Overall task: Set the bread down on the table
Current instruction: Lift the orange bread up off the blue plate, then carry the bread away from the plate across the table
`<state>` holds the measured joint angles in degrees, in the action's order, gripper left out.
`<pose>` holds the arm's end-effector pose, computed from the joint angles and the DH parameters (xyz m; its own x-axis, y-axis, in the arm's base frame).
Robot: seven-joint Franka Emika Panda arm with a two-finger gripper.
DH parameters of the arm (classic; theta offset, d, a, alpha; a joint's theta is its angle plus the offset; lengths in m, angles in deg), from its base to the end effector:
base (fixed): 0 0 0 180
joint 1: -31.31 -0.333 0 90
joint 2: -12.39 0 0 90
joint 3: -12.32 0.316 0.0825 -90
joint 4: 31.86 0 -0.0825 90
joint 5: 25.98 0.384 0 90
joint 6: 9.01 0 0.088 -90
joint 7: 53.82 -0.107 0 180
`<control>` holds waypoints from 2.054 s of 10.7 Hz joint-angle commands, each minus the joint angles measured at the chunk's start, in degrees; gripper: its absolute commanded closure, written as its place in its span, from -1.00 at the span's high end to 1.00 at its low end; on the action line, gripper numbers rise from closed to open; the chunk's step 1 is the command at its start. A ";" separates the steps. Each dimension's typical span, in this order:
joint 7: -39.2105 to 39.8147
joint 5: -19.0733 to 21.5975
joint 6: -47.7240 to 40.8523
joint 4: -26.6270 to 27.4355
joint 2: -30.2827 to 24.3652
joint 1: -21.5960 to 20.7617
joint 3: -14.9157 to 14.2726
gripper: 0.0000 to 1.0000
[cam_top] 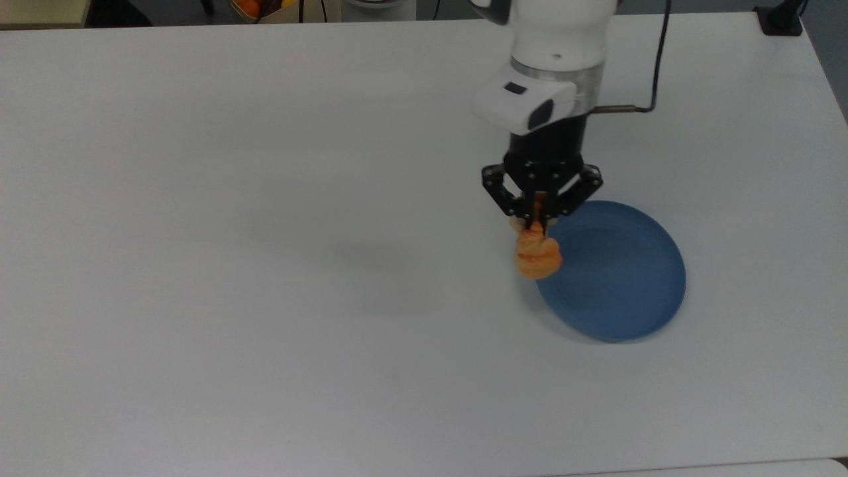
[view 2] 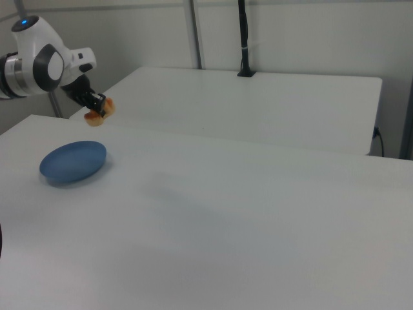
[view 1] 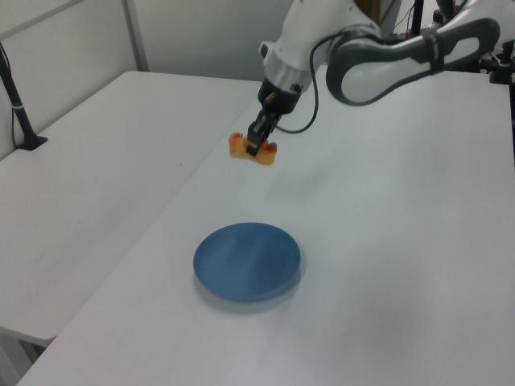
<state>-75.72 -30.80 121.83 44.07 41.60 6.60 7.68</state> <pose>0.6946 0.2664 0.4907 0.8959 0.0135 0.4440 0.0392 -0.9980 -0.0487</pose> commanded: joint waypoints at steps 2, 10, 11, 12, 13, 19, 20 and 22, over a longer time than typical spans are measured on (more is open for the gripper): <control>6.67 0.25 -2.87 5.45 -5.65 5.80 0.42 -1.00; 30.48 9.29 -1.47 6.34 -2.59 20.65 -6.42 -1.00; 33.90 11.74 0.18 6.42 -2.06 21.97 -8.09 -1.00; 37.77 14.29 2.12 6.42 -1.36 23.46 -9.15 -1.00; 41.11 16.40 3.61 6.42 -0.05 25.39 -10.03 -1.00; 48.97 20.11 14.59 6.16 10.23 33.31 -10.30 -1.00; 48.88 20.20 17.31 6.07 12.16 33.76 -10.30 -1.00; 48.97 20.29 19.53 6.07 13.85 34.20 -10.30 -1.00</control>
<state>-28.84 -12.21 138.65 49.96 54.13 40.64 -2.45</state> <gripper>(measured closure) 0.877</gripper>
